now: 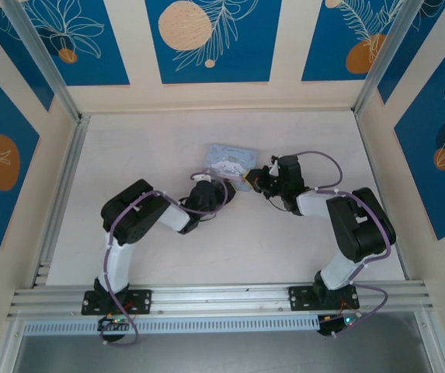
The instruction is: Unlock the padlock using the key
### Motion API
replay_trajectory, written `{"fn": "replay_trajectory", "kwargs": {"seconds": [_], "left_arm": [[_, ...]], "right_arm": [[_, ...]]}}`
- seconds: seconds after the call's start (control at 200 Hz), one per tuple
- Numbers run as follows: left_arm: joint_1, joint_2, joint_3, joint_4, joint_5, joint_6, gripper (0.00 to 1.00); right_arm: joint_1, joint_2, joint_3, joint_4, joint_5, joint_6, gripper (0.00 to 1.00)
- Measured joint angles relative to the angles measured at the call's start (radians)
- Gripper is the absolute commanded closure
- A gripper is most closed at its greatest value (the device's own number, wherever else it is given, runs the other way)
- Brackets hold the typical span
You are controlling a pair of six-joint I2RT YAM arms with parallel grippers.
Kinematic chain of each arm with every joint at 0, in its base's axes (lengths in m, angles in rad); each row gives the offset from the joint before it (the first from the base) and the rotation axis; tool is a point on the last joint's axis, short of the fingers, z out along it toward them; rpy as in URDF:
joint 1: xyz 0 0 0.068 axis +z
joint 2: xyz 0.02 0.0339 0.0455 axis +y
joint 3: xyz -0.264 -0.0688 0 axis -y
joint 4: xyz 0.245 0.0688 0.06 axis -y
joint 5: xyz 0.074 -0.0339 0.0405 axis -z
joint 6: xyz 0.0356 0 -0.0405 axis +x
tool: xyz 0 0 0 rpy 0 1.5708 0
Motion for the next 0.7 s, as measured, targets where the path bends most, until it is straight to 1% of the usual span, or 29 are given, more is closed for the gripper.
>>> {"fn": "replay_trajectory", "kwargs": {"seconds": [0.11,0.16,0.235,0.325,0.535,0.695], "left_arm": [[0.000,0.000,0.007,-0.003,0.000,0.000,0.86],[0.000,0.000,0.008,-0.003,0.000,0.000,0.90],[0.000,0.000,0.010,-0.004,0.000,-0.001,0.93],[0.000,0.000,0.010,-0.004,0.000,0.000,1.00],[0.003,-0.008,0.010,-0.021,0.013,-0.017,1.00],[0.021,-0.033,0.010,-0.069,0.065,-0.045,1.00]], "right_arm": [[-0.001,0.000,0.000,0.002,0.002,0.000,1.00],[-0.002,0.000,0.000,0.002,0.002,0.000,1.00],[-0.004,0.000,0.000,0.002,0.001,0.000,1.00],[-0.006,0.000,0.000,0.002,-0.002,0.000,1.00],[-0.011,-0.020,-0.005,-0.029,-0.032,0.000,1.00],[-0.011,-0.121,-0.058,-0.055,-0.066,0.000,1.00]]}}
